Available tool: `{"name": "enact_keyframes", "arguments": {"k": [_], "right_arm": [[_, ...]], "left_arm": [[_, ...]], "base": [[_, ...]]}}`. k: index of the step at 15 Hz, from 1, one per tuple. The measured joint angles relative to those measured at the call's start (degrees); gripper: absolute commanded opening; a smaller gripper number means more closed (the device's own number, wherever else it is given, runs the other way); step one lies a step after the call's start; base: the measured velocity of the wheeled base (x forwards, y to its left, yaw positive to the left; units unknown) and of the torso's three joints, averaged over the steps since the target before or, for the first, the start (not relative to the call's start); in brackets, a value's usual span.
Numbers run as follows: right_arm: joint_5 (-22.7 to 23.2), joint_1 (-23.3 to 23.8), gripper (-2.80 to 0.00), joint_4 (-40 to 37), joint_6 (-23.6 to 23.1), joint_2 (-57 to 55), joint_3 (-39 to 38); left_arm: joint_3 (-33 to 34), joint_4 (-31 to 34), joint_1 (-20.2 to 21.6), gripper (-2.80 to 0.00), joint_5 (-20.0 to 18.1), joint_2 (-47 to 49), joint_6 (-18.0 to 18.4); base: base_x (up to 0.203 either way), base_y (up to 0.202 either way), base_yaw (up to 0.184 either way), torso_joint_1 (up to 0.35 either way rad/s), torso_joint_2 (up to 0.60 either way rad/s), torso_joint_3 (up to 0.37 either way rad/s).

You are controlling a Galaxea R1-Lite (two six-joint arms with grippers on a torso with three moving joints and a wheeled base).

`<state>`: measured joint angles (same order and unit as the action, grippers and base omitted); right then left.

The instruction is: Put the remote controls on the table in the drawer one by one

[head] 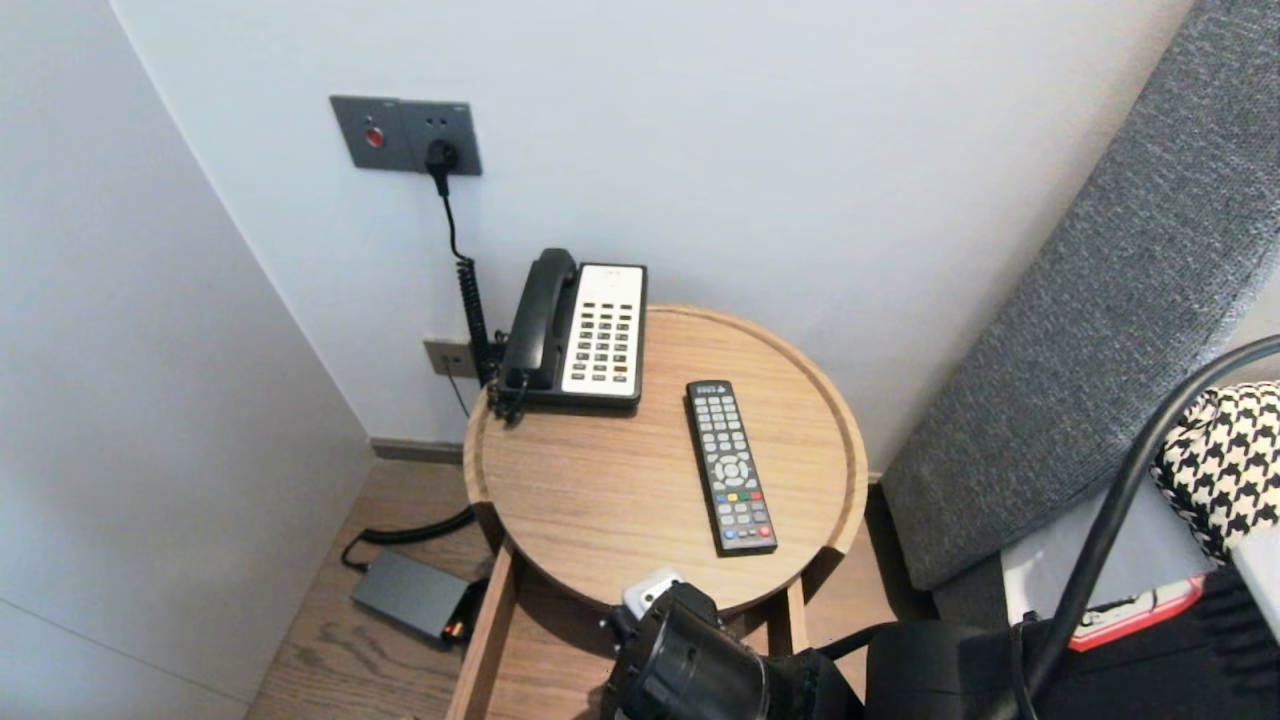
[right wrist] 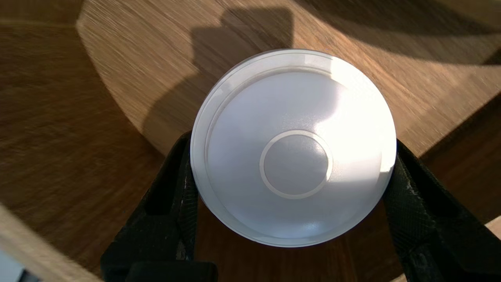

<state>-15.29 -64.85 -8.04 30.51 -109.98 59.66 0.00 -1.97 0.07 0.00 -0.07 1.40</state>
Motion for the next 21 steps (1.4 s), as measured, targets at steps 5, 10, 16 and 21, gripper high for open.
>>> {"name": "enact_keyframes", "arguments": {"k": [5,10,16,21], "right_arm": [[-3.43,0.0,-2.8,5.97,-0.01,-0.02,-4.81],[-3.71,-0.35,-2.8,6.22,-0.09,-0.66,-5.78],[-4.25,-0.44,-2.8,6.2,-0.54,-2.53,-4.56],[-4.45,-0.61,-2.8,5.9,-3.23,-3.49,-3.71]], "left_arm": [[0.0,-0.02,0.0,-2.8,0.0,0.0,-0.02],[0.0,0.0,0.0,-2.8,0.0,0.0,0.0],[0.0,0.0,0.0,-2.8,0.0,0.0,0.02],[0.0,-0.02,0.0,-2.8,0.0,0.0,-0.03]], "base": [[0.0,0.0,0.0,0.0,0.0,0.0],[0.0,0.0,0.0,0.0,0.0,0.0],[0.0,0.0,0.0,0.0,0.0,0.0],[0.0,0.0,0.0,0.0,0.0,0.0]]}}
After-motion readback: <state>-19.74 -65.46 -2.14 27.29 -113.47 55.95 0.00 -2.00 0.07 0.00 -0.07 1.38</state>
